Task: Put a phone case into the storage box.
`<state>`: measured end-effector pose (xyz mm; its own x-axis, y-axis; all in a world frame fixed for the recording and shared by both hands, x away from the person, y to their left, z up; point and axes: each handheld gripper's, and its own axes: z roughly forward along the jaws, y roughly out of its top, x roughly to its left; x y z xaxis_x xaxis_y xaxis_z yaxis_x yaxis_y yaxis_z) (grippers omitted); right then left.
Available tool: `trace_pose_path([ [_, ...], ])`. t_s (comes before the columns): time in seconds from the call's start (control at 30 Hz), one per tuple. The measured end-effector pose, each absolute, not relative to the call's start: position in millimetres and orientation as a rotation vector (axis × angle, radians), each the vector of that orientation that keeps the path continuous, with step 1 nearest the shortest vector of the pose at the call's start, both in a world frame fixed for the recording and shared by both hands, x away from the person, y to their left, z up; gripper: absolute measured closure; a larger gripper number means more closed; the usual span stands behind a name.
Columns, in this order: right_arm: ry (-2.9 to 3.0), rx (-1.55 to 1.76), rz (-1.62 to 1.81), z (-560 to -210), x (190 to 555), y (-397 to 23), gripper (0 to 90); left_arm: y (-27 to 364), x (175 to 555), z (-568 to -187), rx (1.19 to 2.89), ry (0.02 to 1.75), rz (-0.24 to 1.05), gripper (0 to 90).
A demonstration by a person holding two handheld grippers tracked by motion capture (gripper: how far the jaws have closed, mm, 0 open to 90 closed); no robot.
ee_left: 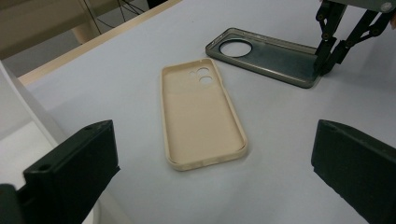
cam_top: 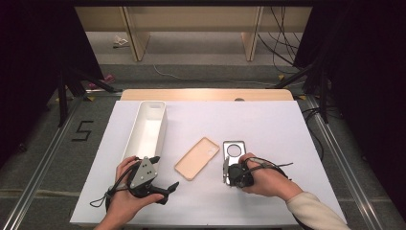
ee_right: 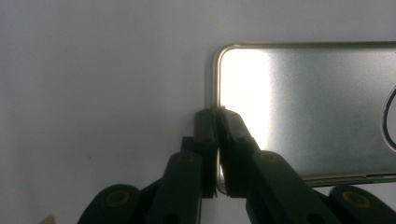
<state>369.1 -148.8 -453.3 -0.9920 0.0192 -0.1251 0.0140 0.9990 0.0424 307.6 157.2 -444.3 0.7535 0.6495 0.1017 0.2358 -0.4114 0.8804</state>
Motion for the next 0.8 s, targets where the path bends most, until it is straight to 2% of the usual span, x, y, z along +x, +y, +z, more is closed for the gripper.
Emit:
trace_pose_path([
  [0.8,2.996,-0.016,0.077,-451.1,367.8,-151.0,88.6,157.0,307.2,-444.1,1.987,0.671,0.539,0.2],
])
